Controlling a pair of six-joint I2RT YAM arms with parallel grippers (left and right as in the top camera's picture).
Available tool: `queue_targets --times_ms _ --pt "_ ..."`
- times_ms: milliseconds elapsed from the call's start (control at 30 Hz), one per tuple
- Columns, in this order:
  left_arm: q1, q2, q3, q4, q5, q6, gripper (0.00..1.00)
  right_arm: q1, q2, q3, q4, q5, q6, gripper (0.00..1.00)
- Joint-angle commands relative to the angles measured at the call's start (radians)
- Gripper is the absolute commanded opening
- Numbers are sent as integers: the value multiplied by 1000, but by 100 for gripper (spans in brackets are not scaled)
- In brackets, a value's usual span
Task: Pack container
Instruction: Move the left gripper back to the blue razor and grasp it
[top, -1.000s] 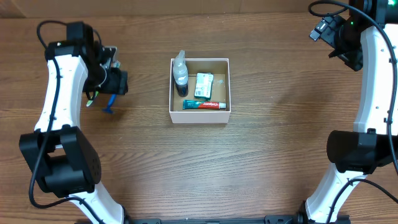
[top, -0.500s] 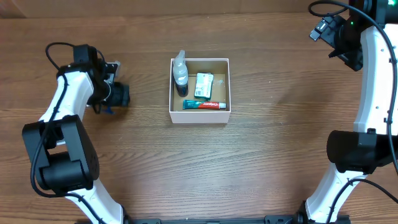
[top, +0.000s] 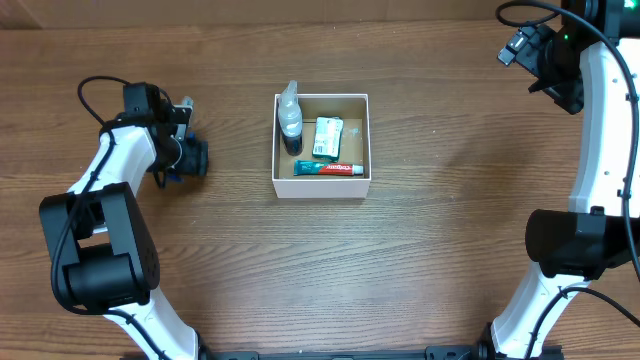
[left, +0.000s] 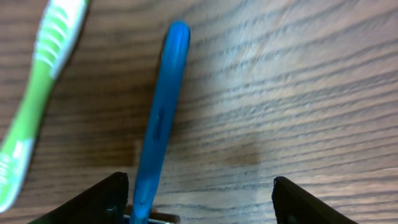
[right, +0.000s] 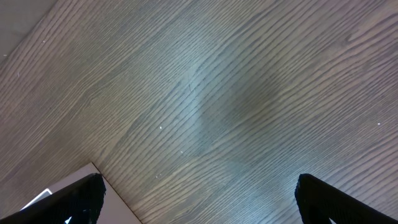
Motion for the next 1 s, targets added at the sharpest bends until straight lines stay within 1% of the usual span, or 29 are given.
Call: queue_targets --times_ms 0,167,200,233,267,433,600,667,800,967 --pt "5 10 -40 21 -21 3 70 -3 -8 8 4 -1 0 100" --pt "6 10 -68 37 -21 2 57 -3 -8 8 4 -1 0 100" --pt "6 10 -75 41 -23 -6 52 -3 -8 8 4 -1 0 100" --pt "6 10 -79 43 -23 -12 44 -3 -8 8 4 -1 0 100" --pt "5 10 -79 43 -22 -19 39 -3 -8 8 4 -1 0 100" --pt "5 10 -79 43 -22 -23 21 -3 -8 8 4 -1 0 100" --pt "4 10 -79 43 -21 -46 6 -3 -8 8 4 -1 0 100" --pt "4 10 -79 44 -21 -54 4 -3 -8 8 4 -1 0 100" --pt "3 10 -67 37 -16 -110 4 -3 -8 8 4 -1 0 100" --pt "3 6 14 -44 29 -124 4 -3 -8 8 4 -1 0 100"
